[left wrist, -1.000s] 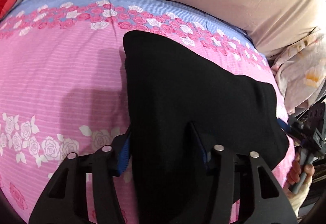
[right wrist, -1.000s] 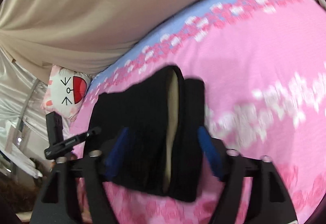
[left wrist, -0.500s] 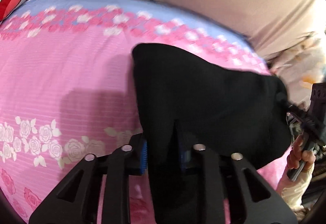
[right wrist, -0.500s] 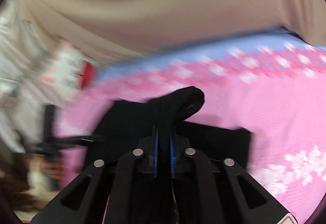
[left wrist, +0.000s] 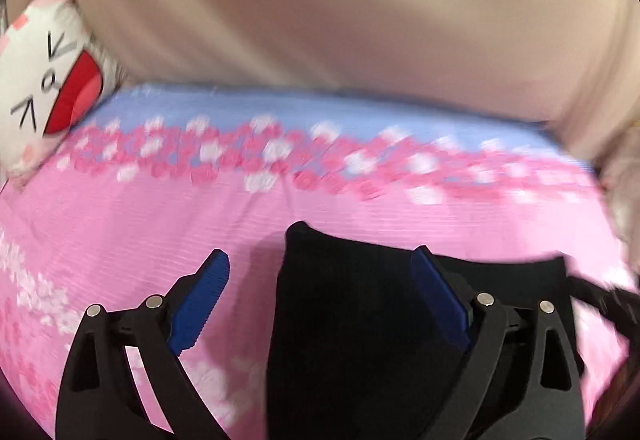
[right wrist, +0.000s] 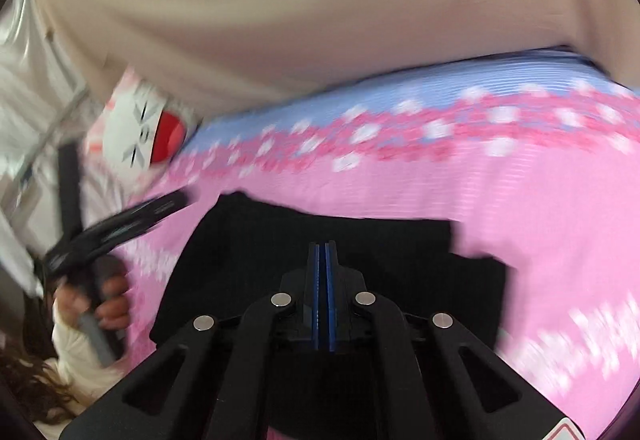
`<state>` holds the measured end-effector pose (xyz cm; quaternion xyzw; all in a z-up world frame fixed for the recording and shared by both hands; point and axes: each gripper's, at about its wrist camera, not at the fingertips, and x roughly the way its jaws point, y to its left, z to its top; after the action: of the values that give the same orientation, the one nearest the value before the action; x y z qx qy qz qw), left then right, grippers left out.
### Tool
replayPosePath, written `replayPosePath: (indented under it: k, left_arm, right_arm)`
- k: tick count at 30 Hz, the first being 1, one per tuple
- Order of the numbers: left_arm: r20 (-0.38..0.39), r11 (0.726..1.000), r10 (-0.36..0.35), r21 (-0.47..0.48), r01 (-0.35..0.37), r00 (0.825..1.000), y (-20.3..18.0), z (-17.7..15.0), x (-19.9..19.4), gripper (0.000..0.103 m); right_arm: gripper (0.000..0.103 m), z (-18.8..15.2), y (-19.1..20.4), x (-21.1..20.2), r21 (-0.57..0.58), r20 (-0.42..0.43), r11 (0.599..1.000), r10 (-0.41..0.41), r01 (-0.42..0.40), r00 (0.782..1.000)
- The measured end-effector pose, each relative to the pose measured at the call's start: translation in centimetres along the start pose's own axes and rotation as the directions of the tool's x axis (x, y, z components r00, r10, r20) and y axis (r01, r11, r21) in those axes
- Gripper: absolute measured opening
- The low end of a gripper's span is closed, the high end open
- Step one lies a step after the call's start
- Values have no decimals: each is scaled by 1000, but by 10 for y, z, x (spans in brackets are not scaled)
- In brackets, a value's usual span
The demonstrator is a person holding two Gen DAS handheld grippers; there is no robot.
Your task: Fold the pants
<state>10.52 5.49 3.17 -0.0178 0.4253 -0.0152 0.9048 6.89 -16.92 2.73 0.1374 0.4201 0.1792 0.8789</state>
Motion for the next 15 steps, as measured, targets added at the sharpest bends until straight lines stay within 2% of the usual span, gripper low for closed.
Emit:
replayPosePath:
  k: [1, 3, 5, 6, 8, 10, 12, 14, 15]
  left_arm:
    - [-56, 999, 53, -9, -53, 997, -1, 4, 28, 84]
    - [-120, 994, 106, -15, -109, 987, 3, 4, 64, 82]
    - [-151, 990, 128, -44, -136, 980, 11, 8, 78, 82]
    - [-144, 989, 134, -47, -142, 980, 14, 9, 77, 82]
    - [-134, 979, 197, -33, -203, 971, 18, 10, 82, 83]
    - [-162, 983, 169, -46, -179, 972, 23, 9, 89, 83]
    - [-169, 984, 159, -51, -170, 973, 25, 11, 89, 83]
    - [-138, 989, 137, -43, -144, 981, 25, 10, 72, 82]
    - [-115, 992, 117, -43, -123, 986, 25, 9, 59, 82]
  right_arm:
    - [0, 4, -3, 20, -19, -36, 999, -46, 45, 998]
    - [0, 9, -28, 53, 0, -96, 993, -120, 121, 988]
    - [0, 13, -48, 55, 114, -94, 992, -48, 58, 994]
    - [0, 13, -45, 48, 115, -83, 991, -58, 67, 995]
    - [2, 11, -26, 23, 58, -11, 997, -59, 59, 998]
    - [1, 4, -22, 19, 46, -9, 998, -46, 47, 999]
    - [0, -9, -39, 35, 46, -70, 987, -149, 152, 986]
    - [0, -19, -53, 18, 156, -39, 985, -65, 70, 997]
    - [1, -23, -50, -1, 152, -6, 984, -91, 91, 996]
